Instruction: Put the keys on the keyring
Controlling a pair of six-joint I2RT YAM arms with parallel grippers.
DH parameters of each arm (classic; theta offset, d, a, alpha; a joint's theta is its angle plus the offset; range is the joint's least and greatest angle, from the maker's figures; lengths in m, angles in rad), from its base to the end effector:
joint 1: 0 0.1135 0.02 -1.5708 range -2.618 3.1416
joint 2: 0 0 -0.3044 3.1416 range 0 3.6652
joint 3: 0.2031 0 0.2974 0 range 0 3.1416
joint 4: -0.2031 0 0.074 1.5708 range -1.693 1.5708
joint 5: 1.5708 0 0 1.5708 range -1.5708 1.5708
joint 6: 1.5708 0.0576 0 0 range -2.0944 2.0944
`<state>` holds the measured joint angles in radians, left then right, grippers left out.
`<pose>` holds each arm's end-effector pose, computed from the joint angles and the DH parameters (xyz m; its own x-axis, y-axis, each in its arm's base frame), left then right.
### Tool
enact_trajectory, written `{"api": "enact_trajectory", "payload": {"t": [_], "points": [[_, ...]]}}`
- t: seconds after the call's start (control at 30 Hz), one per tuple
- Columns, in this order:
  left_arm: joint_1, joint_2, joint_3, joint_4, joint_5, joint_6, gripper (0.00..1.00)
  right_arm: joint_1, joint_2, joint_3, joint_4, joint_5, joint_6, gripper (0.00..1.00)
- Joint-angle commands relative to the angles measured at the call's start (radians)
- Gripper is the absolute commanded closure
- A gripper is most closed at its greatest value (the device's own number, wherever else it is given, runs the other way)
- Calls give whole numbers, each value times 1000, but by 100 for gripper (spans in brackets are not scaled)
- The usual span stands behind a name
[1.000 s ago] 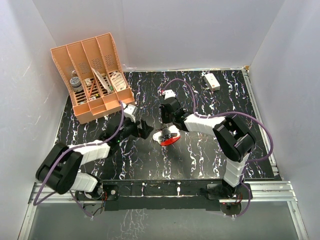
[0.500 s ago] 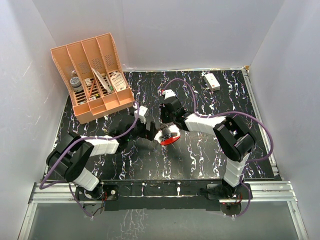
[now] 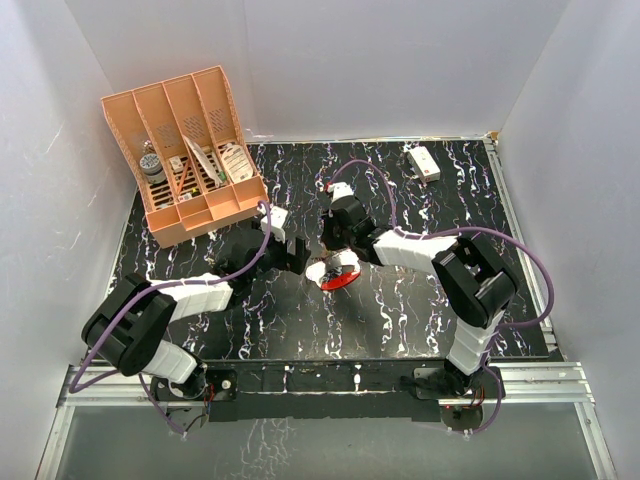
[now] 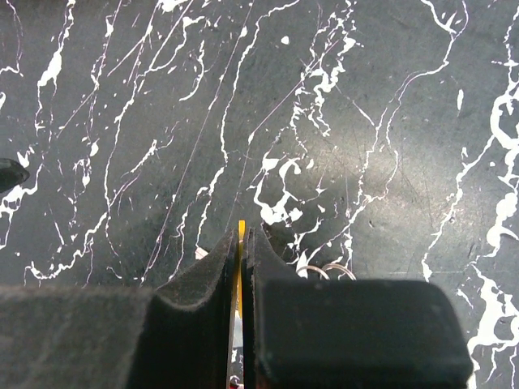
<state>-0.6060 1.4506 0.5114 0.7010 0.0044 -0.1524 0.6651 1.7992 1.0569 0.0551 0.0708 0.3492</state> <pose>0.2726 -0.1892 0.1850 -0.2787 0.0084 -0.9603 0.5370 0.8304 -0.1485 0.3533 0.2719 0.1739 -0.6649 -0.0878 -0.7417 -0.3672 0.9032 0.2223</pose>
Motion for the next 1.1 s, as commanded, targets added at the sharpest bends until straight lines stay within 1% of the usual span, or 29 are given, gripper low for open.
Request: {"api": "enact_trajectory", "payload": {"t": [0.0, 0.83, 1.07], "points": [[-4, -8, -4, 11, -11, 5, 1, -4, -52, -9, 37, -21, 20, 100], [-5, -21, 2, -18, -9, 20, 1, 1, -51, -11, 23, -70, 29, 100], [-4, -14, -9, -2, -2, 20, 1, 5, -47, -22, 26, -97, 38, 100]]}}
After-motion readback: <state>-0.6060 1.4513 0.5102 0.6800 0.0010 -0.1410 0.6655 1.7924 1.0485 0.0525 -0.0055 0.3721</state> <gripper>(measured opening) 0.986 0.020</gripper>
